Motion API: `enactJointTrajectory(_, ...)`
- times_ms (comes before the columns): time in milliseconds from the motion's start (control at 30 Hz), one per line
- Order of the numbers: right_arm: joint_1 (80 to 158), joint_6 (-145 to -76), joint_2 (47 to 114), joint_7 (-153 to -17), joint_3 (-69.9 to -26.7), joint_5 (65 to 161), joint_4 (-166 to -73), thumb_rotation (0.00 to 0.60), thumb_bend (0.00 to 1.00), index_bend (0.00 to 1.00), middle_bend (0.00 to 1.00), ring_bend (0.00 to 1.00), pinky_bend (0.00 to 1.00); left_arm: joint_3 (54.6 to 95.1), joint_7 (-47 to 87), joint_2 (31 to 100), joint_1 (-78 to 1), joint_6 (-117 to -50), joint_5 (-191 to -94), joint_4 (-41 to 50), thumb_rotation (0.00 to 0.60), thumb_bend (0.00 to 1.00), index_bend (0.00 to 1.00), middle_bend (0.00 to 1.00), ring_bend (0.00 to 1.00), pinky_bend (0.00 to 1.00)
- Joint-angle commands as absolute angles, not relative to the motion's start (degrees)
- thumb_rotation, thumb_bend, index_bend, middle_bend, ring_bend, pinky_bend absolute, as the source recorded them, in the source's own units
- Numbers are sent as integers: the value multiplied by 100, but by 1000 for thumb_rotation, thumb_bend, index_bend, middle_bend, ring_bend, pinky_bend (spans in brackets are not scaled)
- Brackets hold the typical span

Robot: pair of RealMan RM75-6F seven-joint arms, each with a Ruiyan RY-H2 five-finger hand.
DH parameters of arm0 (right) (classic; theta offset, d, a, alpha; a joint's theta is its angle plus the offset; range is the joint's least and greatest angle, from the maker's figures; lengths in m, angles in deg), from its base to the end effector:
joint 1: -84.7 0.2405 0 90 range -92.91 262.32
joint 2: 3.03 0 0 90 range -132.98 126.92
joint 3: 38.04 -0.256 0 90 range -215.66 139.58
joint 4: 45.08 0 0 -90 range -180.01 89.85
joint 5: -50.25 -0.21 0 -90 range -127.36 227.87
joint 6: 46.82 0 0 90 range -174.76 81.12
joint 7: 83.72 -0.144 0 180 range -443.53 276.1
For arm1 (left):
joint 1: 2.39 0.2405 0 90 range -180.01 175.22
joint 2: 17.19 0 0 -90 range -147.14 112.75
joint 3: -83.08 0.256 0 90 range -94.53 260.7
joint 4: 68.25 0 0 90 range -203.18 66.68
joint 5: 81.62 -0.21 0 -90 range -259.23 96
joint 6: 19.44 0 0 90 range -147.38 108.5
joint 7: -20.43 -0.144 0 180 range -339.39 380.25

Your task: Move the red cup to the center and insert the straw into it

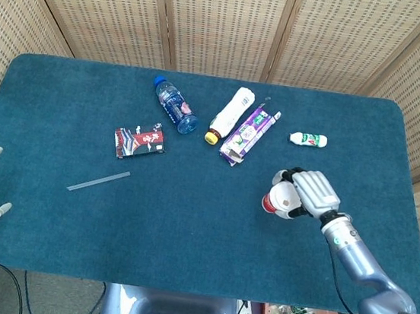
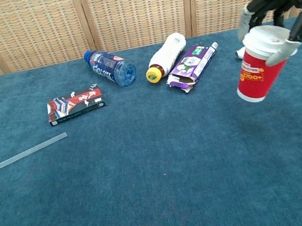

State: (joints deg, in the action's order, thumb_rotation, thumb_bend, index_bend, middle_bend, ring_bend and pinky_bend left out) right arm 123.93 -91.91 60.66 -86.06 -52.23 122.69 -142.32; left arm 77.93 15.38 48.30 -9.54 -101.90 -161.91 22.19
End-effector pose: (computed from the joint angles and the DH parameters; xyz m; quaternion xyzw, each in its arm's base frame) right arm -0.1595 -0.3510 0.0994 0.7324 -0.4220 0.3870 0.3683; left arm -0.3200 0.2021 0.1599 -0.5887 -0.3730 -0.3557 0.6227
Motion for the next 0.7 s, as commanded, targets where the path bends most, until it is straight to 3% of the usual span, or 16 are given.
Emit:
enactJointTrajectory(33, 12834, -8945, 6007, -8067, -5450, 11852, -14640, 600, 273, 471, 509, 372, 554, 7780, 1596, 4810, -957, -10176, -16168, 2211, 600, 47, 0, 0, 0, 0)
enactJointTrajectory(333, 14225, -8607, 6749, -6577, -5617, 10321, -14839, 600, 301, 471, 502, 372, 554, 7744, 1762, 4766, -977, -10102, -16084, 2160, 600, 47, 0, 0, 0, 0)
enactJointTrajectory(700, 15872, -9392, 8119, -4861, -5196, 8051, -14468, 600, 313, 471, 492, 372, 554, 7736, 1825, 4756, -1032, -9972, -16018, 2107, 600, 47, 0, 0, 0, 0)
